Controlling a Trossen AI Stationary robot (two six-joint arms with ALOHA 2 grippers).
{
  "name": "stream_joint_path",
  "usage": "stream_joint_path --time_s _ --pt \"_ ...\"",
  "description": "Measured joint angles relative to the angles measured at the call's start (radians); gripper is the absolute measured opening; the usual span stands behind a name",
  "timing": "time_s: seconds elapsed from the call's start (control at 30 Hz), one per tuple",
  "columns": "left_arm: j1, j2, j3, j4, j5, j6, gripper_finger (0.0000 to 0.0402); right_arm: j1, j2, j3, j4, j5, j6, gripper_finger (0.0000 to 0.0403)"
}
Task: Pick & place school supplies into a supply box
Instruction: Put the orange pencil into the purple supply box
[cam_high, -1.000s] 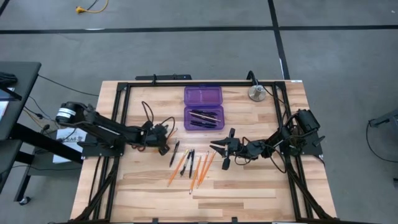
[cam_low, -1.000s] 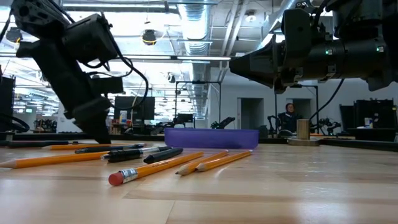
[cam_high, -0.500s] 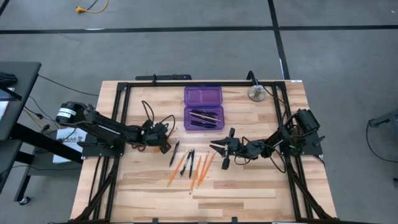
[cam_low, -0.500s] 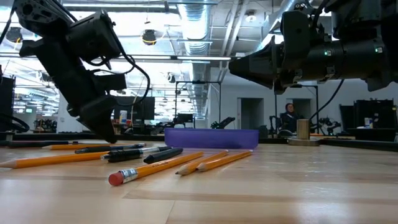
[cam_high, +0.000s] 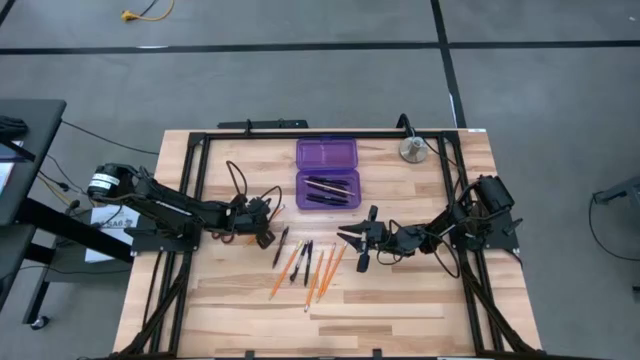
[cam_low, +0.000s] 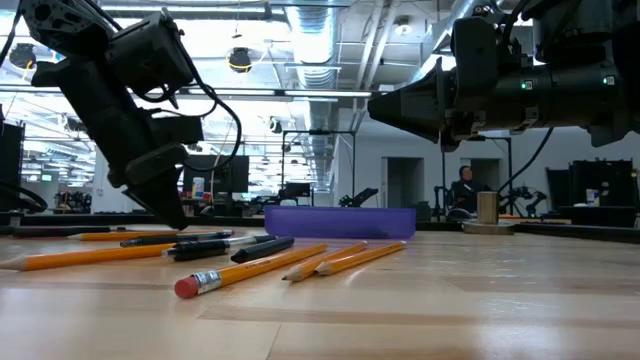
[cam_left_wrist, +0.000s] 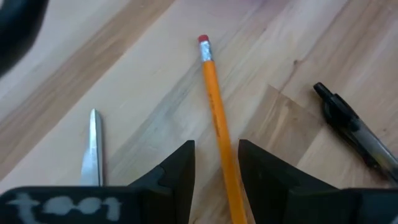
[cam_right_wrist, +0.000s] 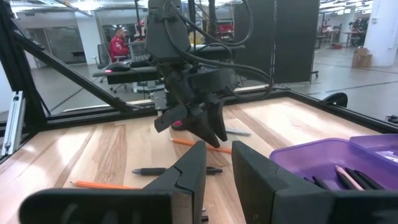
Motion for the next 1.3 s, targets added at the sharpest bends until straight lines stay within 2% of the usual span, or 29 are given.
stream_joint_path --time_s 0.17,0.33,0.47,0.57,0.73,0.8,1.1,1.3 --pt "0.000 0.041 -0.004 0.006 0.035 -0.021 0.0113 0.000 0.000 0.000 0.000 0.000 0.000 0.0072" --pt "-0.002 0.115 0.003 0.028 0.011 -0.027 0.0113 0.000 0.000 0.001 -0.001 0.000 0.004 0.0072" --pt "-0.002 0.129 0.003 0.036 -0.011 -0.063 0.0107 0.000 0.000 0.001 -0.001 -0.001 0.008 0.0072" --pt "-0.002 0.129 0.011 0.029 -0.003 -0.063 0.0087 0.000 0.000 0.001 -0.003 0.000 0.008 0.0072" --pt "-0.001 0.133 0.023 0.024 0.005 -0.063 0.0024 0.000 0.000 0.001 -0.004 0.000 0.008 0.0072" --pt "-0.001 0.133 0.024 0.023 0.002 -0.066 0.0010 0.000 0.000 0.001 -0.004 0.000 0.008 0.0072" --pt "-0.001 0.135 0.031 0.014 -0.010 -0.080 0.0009 0.000 0.000 0.001 -0.004 0.000 0.008 0.0072" --pt "0.000 0.139 0.090 -0.047 -0.011 -0.053 0.0007 0.000 0.000 0.001 -0.004 0.000 0.008 0.0072"
